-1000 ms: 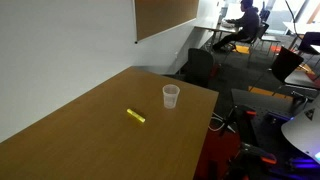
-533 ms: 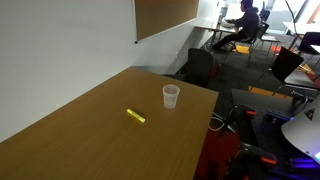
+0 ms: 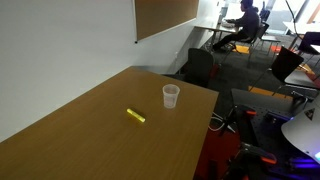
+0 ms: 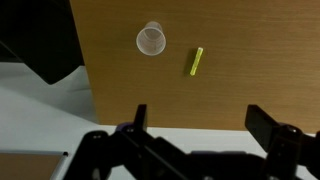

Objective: Move the cup from the right side of the yellow marker to the left side

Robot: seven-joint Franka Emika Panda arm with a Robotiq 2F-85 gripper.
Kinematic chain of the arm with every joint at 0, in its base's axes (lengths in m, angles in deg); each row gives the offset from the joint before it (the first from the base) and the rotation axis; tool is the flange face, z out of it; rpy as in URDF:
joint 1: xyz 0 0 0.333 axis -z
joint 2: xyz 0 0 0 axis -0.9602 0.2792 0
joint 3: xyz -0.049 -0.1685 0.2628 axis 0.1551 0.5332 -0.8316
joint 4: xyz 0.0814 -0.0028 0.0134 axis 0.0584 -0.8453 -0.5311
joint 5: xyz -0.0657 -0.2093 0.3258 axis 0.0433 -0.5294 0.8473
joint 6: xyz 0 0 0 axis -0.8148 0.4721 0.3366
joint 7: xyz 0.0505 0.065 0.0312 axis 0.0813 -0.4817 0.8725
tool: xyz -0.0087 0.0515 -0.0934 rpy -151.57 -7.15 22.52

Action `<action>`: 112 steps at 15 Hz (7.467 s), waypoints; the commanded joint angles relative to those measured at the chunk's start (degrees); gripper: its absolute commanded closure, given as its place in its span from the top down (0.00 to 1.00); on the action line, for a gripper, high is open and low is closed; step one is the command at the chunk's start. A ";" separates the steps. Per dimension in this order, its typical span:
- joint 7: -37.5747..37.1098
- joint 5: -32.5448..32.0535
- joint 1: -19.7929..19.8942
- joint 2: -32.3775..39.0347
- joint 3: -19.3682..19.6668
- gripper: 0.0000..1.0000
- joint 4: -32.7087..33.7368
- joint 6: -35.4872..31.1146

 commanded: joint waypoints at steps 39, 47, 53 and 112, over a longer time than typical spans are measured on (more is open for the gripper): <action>-8.31 6.25 0.28 51.74 2.75 1.00 8.43 -22.31; -10.90 8.05 -0.31 61.26 3.29 1.00 12.36 -30.76; -13.54 8.69 -0.41 66.53 3.38 1.00 15.28 -31.90; 11.33 -3.77 -8.88 74.03 -5.14 0.01 50.49 -8.01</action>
